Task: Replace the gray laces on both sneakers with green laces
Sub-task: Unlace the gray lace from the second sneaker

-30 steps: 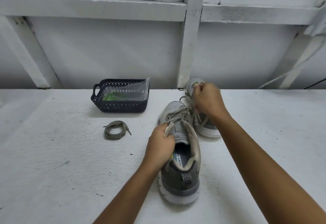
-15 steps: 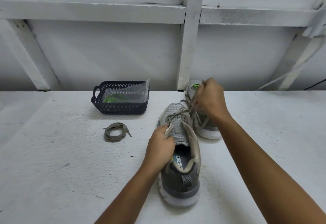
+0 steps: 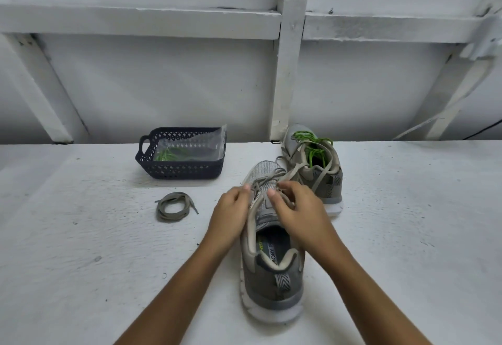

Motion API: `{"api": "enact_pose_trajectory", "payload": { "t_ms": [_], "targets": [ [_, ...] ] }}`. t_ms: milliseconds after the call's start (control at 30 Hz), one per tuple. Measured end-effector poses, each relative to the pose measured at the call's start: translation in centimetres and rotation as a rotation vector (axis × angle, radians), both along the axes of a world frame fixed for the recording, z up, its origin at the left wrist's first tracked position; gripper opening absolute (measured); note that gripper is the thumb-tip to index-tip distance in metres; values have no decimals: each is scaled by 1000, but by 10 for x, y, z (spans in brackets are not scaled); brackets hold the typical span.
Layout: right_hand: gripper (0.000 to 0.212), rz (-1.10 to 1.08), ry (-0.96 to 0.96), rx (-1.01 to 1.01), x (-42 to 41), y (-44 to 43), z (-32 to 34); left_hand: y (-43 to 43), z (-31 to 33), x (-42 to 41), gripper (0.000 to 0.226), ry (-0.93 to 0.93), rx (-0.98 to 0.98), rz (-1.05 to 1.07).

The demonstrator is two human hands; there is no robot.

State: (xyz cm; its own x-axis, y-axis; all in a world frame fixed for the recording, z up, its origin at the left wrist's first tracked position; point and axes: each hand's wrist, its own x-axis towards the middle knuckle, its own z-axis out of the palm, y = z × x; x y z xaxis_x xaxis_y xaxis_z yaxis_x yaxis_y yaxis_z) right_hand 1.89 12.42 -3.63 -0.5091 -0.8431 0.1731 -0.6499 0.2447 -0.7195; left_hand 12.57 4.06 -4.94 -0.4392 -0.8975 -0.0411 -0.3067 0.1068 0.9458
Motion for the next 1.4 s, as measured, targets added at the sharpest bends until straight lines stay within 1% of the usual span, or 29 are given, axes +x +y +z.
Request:
{"api": "enact_pose_trajectory", "payload": {
  "t_ms": [67,200,300,433,467,533,600,667,733,767,800,867,900,933,967,1000,1067,1133,1167,1233,1300,1333,1400],
  "targets": [
    [47,-8,15,-17,2,3,-6,-19,-3,-5,27,-118,-68,0],
    [38,-32,1,-26,1,5,-9,-44,0,-16,28,-298,-259,-82],
    [37,-29,21,-14,1,4,-9,-51,4,-25,18,-369,-349,-131],
    [32,-32,22,-5,2,3,-10,-56,6,-32,16,-464,-429,-155],
    [31,-32,23,-3,2,3,-10,-58,9,-32,14,-438,-424,-141],
    [30,-34,15,1,2,3,-9,-66,18,-34,11,-307,-367,-81],
    [28,-32,14,1,2,3,-9,-76,34,-32,11,-152,-299,23],
    [27,-34,17,0,3,3,-9,-87,50,-28,14,-54,-259,136],
    [27,-37,10,-5,3,2,-9,-96,56,-24,11,-19,-251,205],
    [27,-38,8,-5,3,2,-9,-97,57,-22,9,-13,-244,202],
    [28,-38,9,-7,3,3,-10,-95,55,-21,7,-7,-228,185],
    [29,-38,12,-7,3,3,-9,-85,47,-20,12,-8,-198,124],
    [29,-40,15,-7,3,3,-10,-79,42,-20,12,-13,-223,84],
    [30,-41,18,-10,3,2,-10,-74,38,-21,9,-43,-288,28],
    [30,-41,21,-12,3,2,-10,-69,33,-21,5,-116,-365,-49],
    [30,-43,20,-16,3,2,-10,-66,28,-20,11,-216,-451,-141],
    [30,-46,21,-26,3,2,-9,-64,16,-18,24,-483,-585,-307],
    [31,-44,28,-30,3,2,-9,-62,11,-14,31,-699,-683,-338],
    [31,-43,30,-30,3,2,-9,-62,9,-13,30,-748,-713,-326],
    [31,-42,33,-30,3,2,-9,-64,8,-11,25,-735,-739,-307],
    [32,-41,32,-34,3,2,-9,-65,10,-10,21,-647,-735,-278],
    [32,-41,30,-35,2,2,-9,-66,11,-10,18,-557,-706,-245],
    [32,-42,24,-37,2,2,-10,-65,17,-10,14,-278,-577,-103]
  ]
}}
